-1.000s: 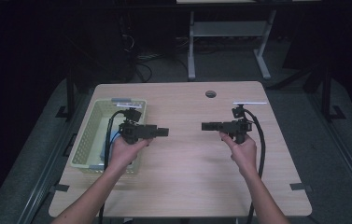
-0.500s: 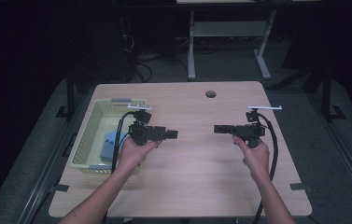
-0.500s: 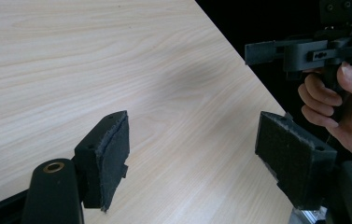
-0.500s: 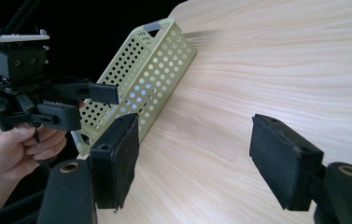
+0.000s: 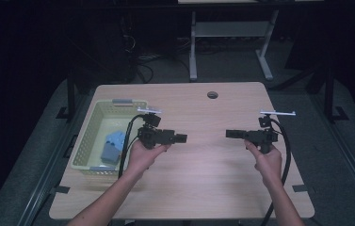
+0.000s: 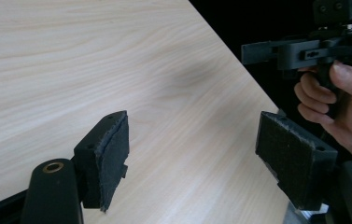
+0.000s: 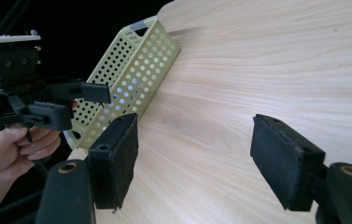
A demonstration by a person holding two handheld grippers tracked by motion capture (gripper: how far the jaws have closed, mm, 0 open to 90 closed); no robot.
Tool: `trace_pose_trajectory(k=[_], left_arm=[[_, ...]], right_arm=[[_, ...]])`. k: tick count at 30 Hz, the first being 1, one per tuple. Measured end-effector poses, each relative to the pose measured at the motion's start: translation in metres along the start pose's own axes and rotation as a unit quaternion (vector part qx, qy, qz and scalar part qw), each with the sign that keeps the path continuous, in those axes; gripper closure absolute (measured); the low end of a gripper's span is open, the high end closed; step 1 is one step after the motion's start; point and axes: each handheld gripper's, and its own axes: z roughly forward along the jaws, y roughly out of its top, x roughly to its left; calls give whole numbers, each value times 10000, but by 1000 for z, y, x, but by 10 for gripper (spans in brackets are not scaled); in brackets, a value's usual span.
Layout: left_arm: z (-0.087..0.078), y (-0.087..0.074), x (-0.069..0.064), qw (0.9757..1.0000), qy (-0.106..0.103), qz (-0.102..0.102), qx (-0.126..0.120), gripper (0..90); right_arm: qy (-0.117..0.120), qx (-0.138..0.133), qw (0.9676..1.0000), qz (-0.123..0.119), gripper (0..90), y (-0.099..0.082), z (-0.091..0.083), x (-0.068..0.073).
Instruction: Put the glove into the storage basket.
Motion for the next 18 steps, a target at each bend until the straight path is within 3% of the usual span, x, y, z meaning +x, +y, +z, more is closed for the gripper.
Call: trace_pose_trajectory(k=[13, 18], left_arm=[[17, -7, -10, 9998, -105, 143, 110, 249], [24, -12, -11, 9997, -165, 113, 123, 249]], right_arm=[[-93, -69, 9998, 163, 315, -14, -17, -18], [-94, -114, 9997, 209, 315, -21, -22, -24]])
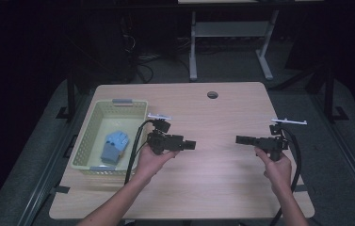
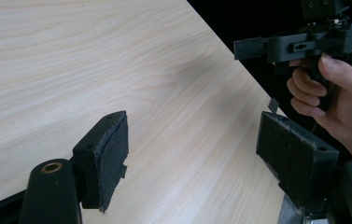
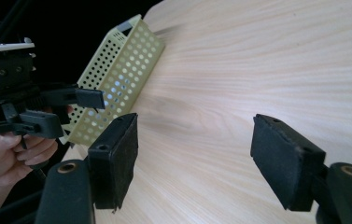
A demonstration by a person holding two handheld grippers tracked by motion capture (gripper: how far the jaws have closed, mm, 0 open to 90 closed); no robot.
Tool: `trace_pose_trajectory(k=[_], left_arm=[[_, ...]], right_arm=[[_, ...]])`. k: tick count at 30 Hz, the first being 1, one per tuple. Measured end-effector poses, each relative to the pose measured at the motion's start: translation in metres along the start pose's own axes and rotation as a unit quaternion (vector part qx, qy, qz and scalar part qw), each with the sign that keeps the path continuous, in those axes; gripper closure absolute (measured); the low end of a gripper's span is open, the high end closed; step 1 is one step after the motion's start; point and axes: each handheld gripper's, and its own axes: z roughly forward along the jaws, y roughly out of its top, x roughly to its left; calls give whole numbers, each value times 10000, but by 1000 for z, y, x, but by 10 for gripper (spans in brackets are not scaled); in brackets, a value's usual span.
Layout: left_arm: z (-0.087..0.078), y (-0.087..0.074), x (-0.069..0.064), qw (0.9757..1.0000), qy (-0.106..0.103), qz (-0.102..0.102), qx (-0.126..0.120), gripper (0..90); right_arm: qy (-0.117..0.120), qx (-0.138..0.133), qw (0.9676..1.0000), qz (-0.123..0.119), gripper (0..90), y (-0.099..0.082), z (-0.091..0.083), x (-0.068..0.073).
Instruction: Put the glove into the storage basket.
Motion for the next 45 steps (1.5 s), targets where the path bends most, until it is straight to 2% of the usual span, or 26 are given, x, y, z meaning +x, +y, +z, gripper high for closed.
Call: trace_pose_trajectory(k=[12, 18, 31, 37, 41, 45], left_arm=[[14, -12, -6, 9998, -97, 141, 101, 247], [16, -21, -6, 9997, -156, 103, 125, 246], [19, -43, -13, 9992, -206, 302, 170, 246], [19, -53, -14, 9989, -172, 409, 175, 246], [20, -60, -15, 9984, -165, 496, 199, 243], [21, -67, -15, 9983, -192, 504, 218, 239]], right_arm=[[7, -5, 9999, 137, 305, -14, -6, -13], [23, -40, 9998, 207, 304, -23, -10, -21], [-77, -59, 9997, 236, 301, -41, -22, -31], [-16, -85, 9995, 316, 300, -51, -27, -34], [-93, -48, 9996, 266, 297, -57, -29, -37], [-53, -33, 9997, 252, 297, -61, -31, -40]])
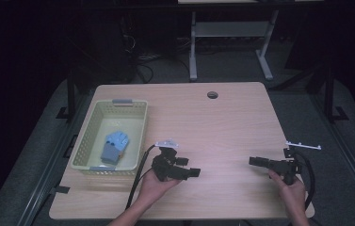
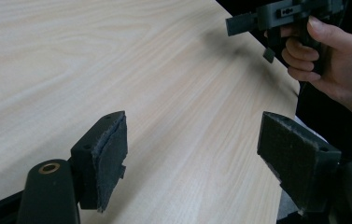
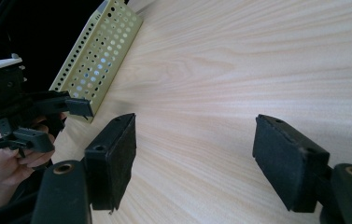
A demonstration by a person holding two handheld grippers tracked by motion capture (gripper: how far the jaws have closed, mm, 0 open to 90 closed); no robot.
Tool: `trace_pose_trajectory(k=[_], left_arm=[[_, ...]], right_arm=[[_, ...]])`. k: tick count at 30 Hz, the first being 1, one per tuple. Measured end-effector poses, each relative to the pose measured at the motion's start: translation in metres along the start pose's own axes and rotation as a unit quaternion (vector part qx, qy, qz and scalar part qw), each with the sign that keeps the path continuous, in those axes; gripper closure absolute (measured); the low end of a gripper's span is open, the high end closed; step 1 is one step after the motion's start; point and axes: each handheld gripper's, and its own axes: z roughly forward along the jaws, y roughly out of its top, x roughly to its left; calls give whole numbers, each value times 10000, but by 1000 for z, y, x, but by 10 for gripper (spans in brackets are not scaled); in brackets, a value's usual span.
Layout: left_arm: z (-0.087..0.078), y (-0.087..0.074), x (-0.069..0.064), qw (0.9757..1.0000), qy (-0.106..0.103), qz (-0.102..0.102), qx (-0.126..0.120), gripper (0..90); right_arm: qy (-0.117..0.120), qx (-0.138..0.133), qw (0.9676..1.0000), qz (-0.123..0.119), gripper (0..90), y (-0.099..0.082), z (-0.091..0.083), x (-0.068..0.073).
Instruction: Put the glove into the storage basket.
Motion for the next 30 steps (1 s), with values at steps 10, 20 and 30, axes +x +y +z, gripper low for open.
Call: trace_pose_trajectory(k=[10, 20, 30], left_arm=[[2, -16, -4, 9998, -28, 177, 12, 234], [-2, -32, -4, 9998, -56, 213, -17, 232], [-6, -39, -11, 9996, -85, 267, -102, 222]], right_arm=[[38, -10, 10000, 42, 296, -7, -1, -5], [66, 6, 10000, -43, 293, -12, 0, -1], [252, 173, 9991, -305, 284, -17, 9, 4]])
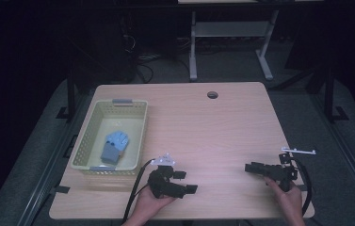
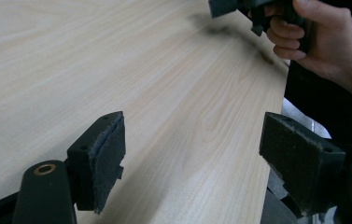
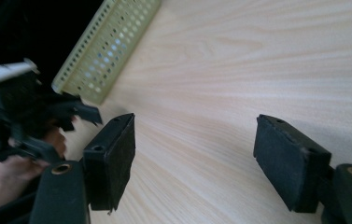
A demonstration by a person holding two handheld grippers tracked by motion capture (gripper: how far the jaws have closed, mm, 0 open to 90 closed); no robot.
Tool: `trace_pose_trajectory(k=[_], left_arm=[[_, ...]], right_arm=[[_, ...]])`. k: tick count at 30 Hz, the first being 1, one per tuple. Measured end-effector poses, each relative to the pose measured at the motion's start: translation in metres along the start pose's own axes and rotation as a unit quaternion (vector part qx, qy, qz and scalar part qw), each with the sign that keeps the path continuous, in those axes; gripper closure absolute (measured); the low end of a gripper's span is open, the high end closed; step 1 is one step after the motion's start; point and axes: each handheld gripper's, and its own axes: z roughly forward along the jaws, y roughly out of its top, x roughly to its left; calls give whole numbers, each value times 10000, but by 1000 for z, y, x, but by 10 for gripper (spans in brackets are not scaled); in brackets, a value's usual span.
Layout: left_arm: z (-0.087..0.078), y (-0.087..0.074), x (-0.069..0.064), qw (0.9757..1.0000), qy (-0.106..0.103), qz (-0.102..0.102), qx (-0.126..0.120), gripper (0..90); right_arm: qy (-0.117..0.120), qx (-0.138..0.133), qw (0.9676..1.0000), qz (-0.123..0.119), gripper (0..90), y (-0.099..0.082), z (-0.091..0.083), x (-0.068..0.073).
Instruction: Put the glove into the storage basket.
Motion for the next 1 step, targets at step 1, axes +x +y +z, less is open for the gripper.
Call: trace_pose_trajectory(k=[1], left_arm=[[-1, 0, 1, 10000, 5, 62, 6, 222]], right_arm=[[-4, 31, 10000, 5, 280, 0, 1, 0]])
